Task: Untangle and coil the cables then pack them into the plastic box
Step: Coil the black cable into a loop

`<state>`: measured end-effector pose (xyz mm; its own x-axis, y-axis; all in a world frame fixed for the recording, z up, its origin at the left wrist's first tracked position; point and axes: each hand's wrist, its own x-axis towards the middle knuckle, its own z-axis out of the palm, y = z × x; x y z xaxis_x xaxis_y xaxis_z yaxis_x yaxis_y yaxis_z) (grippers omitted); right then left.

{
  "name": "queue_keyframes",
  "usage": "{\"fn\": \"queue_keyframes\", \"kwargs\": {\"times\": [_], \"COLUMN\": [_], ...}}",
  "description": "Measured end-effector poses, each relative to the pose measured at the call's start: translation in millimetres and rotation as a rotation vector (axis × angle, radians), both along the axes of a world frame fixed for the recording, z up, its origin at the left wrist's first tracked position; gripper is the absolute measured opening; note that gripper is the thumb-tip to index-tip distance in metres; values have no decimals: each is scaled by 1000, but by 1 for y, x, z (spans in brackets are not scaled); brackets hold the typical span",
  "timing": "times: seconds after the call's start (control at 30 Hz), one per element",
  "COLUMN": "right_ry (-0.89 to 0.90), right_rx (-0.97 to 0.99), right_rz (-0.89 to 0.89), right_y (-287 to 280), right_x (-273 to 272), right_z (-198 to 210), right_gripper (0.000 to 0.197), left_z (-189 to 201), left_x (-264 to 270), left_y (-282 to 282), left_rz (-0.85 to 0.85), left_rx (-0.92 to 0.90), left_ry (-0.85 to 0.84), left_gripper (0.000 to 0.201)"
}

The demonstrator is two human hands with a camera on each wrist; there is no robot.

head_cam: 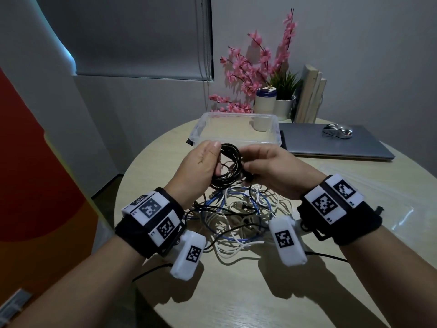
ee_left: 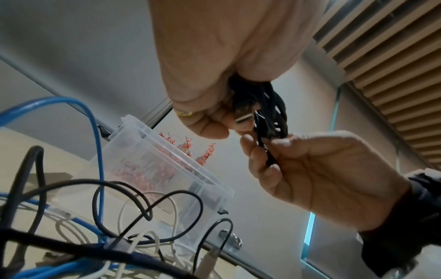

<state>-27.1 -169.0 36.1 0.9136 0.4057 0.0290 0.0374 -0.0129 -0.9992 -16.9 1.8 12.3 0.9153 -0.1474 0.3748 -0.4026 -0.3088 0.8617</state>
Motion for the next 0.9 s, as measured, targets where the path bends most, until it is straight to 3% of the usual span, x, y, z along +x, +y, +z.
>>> {"fn": "queue_keyframes", "kwargs": {"times": [0.07,0.2,0.43,0.73,0.9], "right_ry": [-51,-57,-149,-242,-118], "right_rx": [-65,-14,30,-34,124], "right_rz": [-25,-237,-407,-487,-453], "right_y": [0,0,-4,-6,-1], "right_x": [1,10,16,18,11], "right_z": [-5,-6,-3,3,0], "right_gripper": [26,22,23,25,19], "left_z": [3,1,-7,-9,-11], "left_x": [1,-1,-5,-10,-4], "left_y": [1,1,-2,-5,0], "left_rz": [21,0,-44,-35,125], "left_rx": [-4,2,124,352,418], "left_ry": [-15,26,96,88,81], "left_gripper": [39,36,33,36,38]}}
